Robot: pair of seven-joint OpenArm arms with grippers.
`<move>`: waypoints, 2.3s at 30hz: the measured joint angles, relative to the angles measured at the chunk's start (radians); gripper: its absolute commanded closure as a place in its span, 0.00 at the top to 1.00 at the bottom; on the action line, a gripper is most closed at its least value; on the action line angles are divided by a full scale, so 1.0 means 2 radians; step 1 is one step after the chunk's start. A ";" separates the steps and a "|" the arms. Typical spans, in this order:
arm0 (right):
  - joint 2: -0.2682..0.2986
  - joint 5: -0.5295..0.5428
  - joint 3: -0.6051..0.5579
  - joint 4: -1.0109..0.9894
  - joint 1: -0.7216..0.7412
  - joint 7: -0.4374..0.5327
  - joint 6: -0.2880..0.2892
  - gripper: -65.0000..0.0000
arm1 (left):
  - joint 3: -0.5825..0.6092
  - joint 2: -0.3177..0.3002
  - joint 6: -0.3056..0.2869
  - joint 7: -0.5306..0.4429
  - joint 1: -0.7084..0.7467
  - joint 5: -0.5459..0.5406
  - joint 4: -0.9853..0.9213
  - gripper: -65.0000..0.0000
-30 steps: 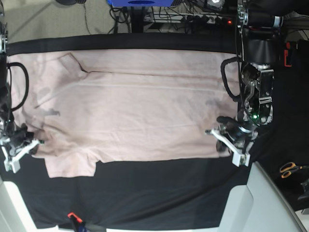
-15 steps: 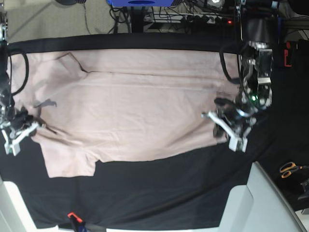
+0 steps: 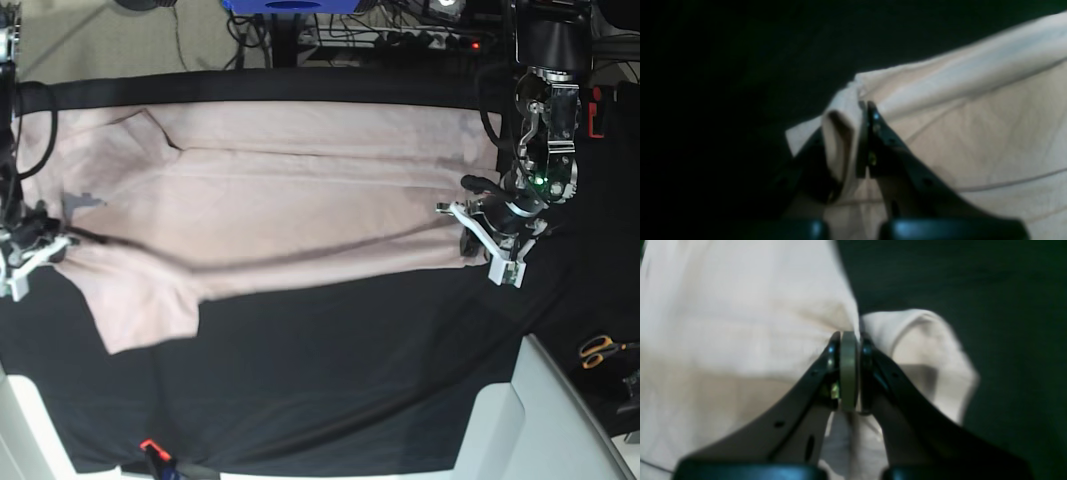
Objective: Fold the T-shirt properly
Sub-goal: 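Lift the hem with both grippers and fold it toward the collar, then release the hem and move the right gripper to the strip's end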
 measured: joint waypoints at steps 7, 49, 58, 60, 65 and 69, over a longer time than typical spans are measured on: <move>0.000 -0.001 0.003 0.003 0.000 -0.003 0.000 0.01 | 0.001 -0.005 0.000 0.000 0.001 -0.002 0.001 0.00; -0.001 0.003 0.076 0.097 -0.086 -0.099 0.001 0.01 | 0.003 -0.043 -0.007 0.037 0.062 -0.004 0.066 0.00; -0.032 -0.006 0.137 0.136 -0.100 -0.140 -0.003 0.37 | 0.006 -0.025 -0.006 0.038 0.063 -0.002 0.040 0.00; -0.033 -0.005 0.156 0.179 -0.104 -0.142 -0.004 0.45 | 0.005 -0.026 -0.003 0.037 0.062 -0.002 0.040 0.00; -0.033 -0.006 0.144 0.209 -0.070 -0.144 -0.003 0.52 | 0.004 -0.026 -0.002 0.036 0.062 -0.002 0.037 0.00; -0.036 -0.072 0.074 0.090 0.031 -0.121 0.004 0.58 | 0.003 -0.027 -0.002 0.034 0.062 -0.002 0.032 0.00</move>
